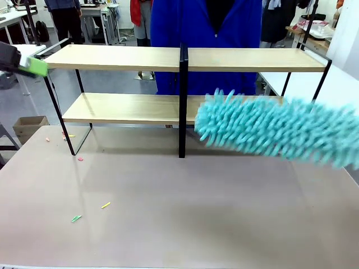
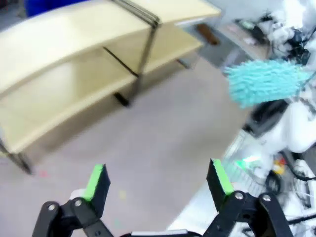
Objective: Clean the shelves.
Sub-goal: Place the Duster on the table.
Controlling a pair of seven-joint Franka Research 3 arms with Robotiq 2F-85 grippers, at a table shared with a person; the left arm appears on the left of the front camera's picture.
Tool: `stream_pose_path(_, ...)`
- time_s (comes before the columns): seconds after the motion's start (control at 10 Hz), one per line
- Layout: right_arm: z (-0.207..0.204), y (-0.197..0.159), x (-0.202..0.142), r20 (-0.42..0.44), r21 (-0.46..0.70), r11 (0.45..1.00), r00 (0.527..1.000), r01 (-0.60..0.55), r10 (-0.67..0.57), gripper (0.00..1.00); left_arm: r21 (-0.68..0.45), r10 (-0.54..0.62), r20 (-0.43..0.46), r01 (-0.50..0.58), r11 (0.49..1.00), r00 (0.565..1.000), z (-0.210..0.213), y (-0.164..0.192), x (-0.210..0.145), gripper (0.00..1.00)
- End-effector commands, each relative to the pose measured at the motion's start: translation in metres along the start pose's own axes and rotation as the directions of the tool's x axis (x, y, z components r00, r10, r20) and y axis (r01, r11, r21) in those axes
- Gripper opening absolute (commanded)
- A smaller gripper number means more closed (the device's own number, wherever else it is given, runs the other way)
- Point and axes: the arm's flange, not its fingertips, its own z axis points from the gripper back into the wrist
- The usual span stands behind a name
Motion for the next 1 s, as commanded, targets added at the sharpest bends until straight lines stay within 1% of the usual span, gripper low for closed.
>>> stream_pose_path(0.0, -0.041, -0.043, 0.024, -0.020, -0.047, 0.998, 0.999, 0.043, -0.044, 0.12, -0.167, 0.276, -0.059, -0.282, 0.945, 0.959, -0.037, 0.008, -0.128, 1.00)
stream_pose_path(0.1, -0.055, -0.067, 0.026, -0.009, -0.100, 0.990, 0.995, 0.102, -0.103, 0.12, -0.284, 0.419, -0.006, -0.403, 0.870, 0.908, -0.039, 0.008, -0.162, 1.00)
stream_pose_path(0.2, -0.025, -0.031, 0.017, -0.017, -0.021, 0.999, 0.999, 0.050, -0.050, 0.12, -0.390, 0.572, 0.082, -0.501, 0.772, 0.816, -0.035, 0.009, -0.191, 1.00)
stream_pose_path(0.3, -0.025, -0.031, 0.017, -0.017, -0.021, 0.999, 0.999, 0.050, -0.050, 0.12, -0.396, 0.585, 0.102, -0.506, 0.766, 0.805, -0.024, 0.012, -0.206, 1.00)
stream_pose_path(0.4, -0.025, -0.031, 0.017, -0.017, -0.021, 0.999, 0.999, 0.050, -0.050, 0.12, -0.395, 0.604, 0.041, -0.542, 0.742, 0.796, -0.022, 0.016, -0.230, 1.00)
stream_pose_path(0.5, -0.025, -0.031, 0.017, -0.017, -0.021, 0.999, 0.999, 0.050, -0.050, 0.12, -0.324, 0.600, -0.015, -0.572, 0.754, 0.800, -0.025, 0.021, -0.259, 1.00)
stream_pose_path(0.6, -0.035, -0.044, 0.020, -0.029, -0.040, 0.996, 0.996, 0.085, -0.086, 0.12, -0.273, 0.607, -0.041, -0.593, 0.757, 0.794, -0.032, 0.028, -0.284, 1.00)
stream_pose_path(0.7, -0.036, -0.053, 0.026, -0.069, -0.015, 0.998, 0.996, 0.060, -0.061, 0.12, -0.147, 0.561, -0.172, -0.585, 0.798, 0.809, -0.039, 0.028, -0.301, 1.00)
stream_pose_path(0.8, -0.037, -0.064, 0.032, -0.115, -0.017, 0.998, 0.992, 0.054, -0.056, 0.12, -0.182, 0.491, -0.286, -0.550, 0.815, 0.823, -0.044, 0.026, -0.311, 1.00)
stream_pose_path(0.9, -0.035, -0.080, 0.040, -0.183, -0.007, 0.999, 0.982, 0.042, -0.042, 0.12, -0.271, 0.635, -0.089, -0.632, 0.726, 0.767, 0.059, 0.133, -0.128, 1.00)
